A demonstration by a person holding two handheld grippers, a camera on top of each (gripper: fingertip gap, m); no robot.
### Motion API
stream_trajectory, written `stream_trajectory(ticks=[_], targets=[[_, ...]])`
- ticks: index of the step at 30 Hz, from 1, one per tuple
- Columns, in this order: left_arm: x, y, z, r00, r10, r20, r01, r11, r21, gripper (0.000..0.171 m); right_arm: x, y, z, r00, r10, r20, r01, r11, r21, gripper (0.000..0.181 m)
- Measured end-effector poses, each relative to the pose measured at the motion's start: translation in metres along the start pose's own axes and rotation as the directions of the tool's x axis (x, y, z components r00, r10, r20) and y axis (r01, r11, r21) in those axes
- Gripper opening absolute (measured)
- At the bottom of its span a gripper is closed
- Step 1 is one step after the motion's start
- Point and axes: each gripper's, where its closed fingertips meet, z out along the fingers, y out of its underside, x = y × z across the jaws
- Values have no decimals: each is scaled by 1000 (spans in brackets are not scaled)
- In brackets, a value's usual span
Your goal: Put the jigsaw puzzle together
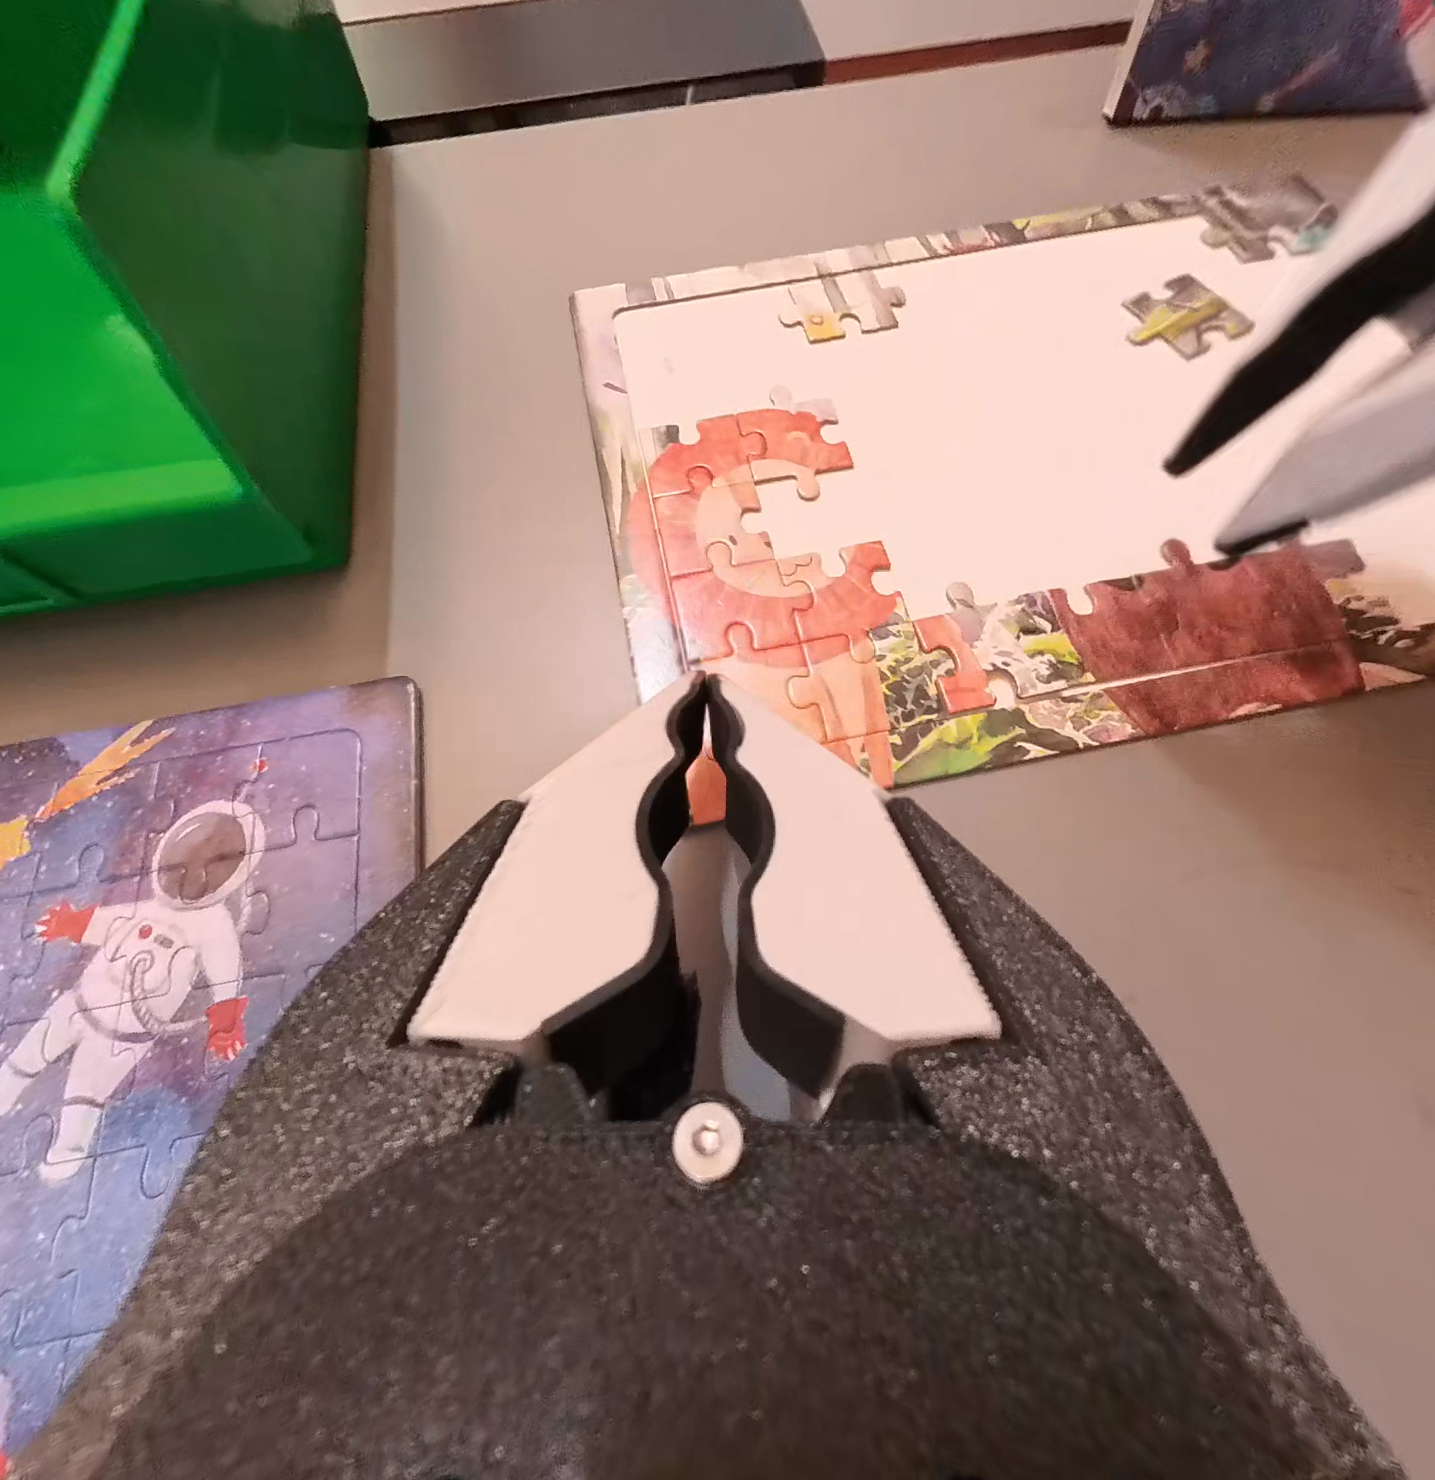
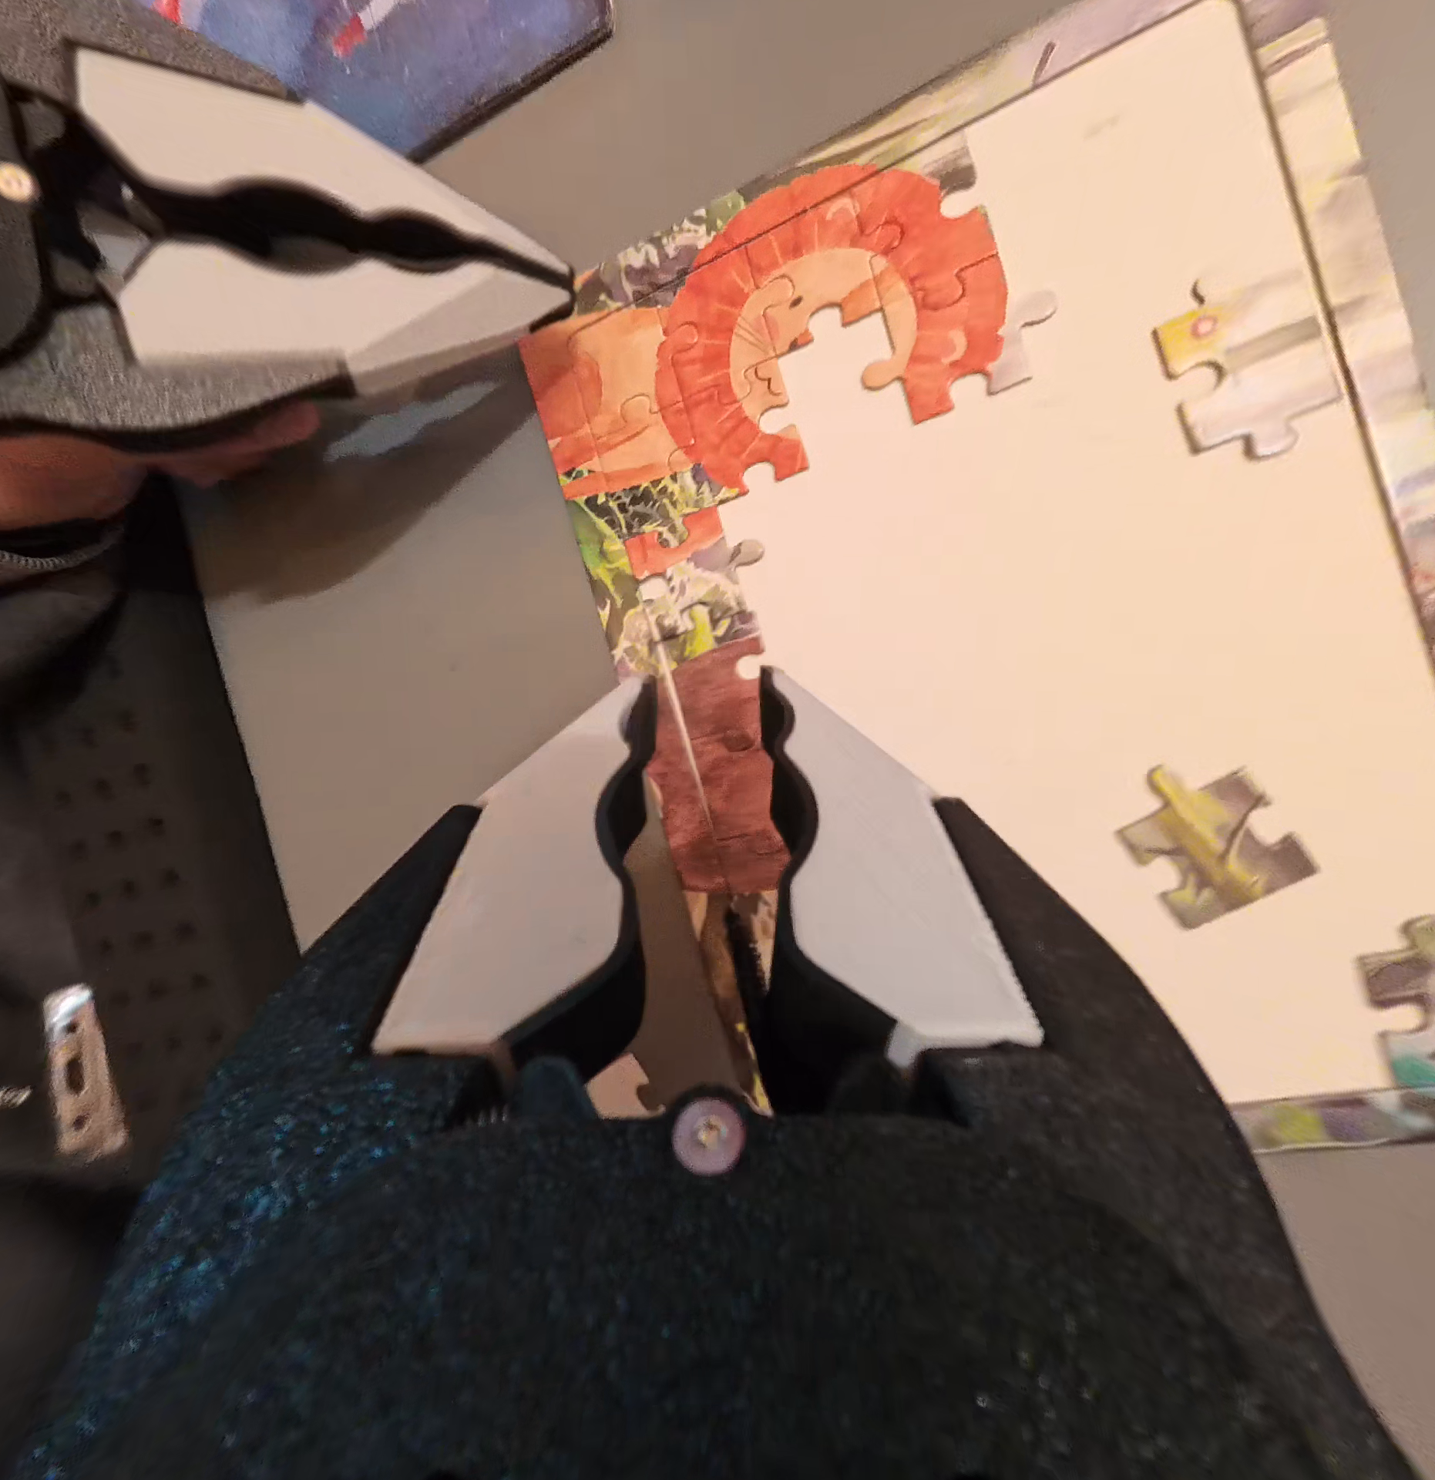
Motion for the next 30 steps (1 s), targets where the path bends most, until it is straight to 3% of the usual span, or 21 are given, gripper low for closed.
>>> stream_trajectory(ticks=[4,9,12,16,24,30], targets=[[1,-1,0,1000,6,-6,-6,1000,4,0,3,21,8,990,14,-141,11,985,171,32],[4,1,0,999,38,0,-38,999,0,0,11,24,4,971,-28,-238,75,980,187,33],[6,2,1,999,52,0,-52,999,-6,0,3,20,6,982,-8,-190,51,974,223,33],[12,2,2,996,93,-15,-94,996,-9,0,7,21,11,974,-36,-222,84,975,207,32],[61,-6,-1,946,296,-132,-289,955,72,1,0,19,26,986,-70,-152,103,969,224,36],[69,4,1,950,209,-230,-213,977,7,6,-9,4,43,991,-98,-94,117,967,227,36]])
